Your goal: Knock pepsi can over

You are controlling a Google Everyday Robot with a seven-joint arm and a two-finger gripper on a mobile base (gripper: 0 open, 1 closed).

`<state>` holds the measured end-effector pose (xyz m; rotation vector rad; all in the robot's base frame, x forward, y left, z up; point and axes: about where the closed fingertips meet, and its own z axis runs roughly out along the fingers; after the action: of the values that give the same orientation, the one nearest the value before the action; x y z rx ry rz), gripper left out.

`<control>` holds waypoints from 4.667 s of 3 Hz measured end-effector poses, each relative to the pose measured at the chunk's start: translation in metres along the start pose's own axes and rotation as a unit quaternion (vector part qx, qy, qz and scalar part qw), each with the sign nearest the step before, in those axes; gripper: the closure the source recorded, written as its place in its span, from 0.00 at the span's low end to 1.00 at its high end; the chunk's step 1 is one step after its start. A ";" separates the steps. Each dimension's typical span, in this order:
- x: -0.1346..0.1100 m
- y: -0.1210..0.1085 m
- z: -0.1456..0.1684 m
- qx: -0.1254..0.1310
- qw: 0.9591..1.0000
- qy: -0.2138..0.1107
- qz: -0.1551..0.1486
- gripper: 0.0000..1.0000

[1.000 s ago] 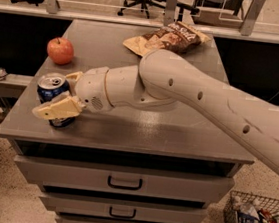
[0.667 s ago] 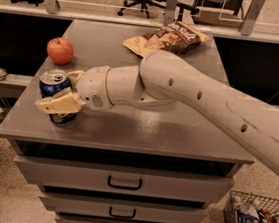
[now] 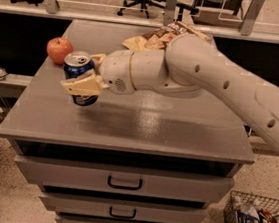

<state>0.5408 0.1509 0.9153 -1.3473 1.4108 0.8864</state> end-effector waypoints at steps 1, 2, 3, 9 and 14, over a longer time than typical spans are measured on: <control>-0.006 -0.022 -0.034 0.023 0.999 0.037 -0.022 1.00; -0.001 -0.036 -0.061 0.037 0.992 0.107 -0.057 1.00; 0.011 -0.045 -0.081 0.040 0.975 0.193 -0.101 1.00; 0.076 -0.014 -0.061 -0.099 0.870 0.423 -0.232 0.28; 0.073 -0.023 -0.084 -0.085 0.935 0.306 -0.155 0.00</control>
Offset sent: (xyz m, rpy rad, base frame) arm 0.0462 -0.1103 0.0230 -0.4669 -0.1963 -0.0955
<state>0.5555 0.0475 0.8713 -2.0320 1.5287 0.3907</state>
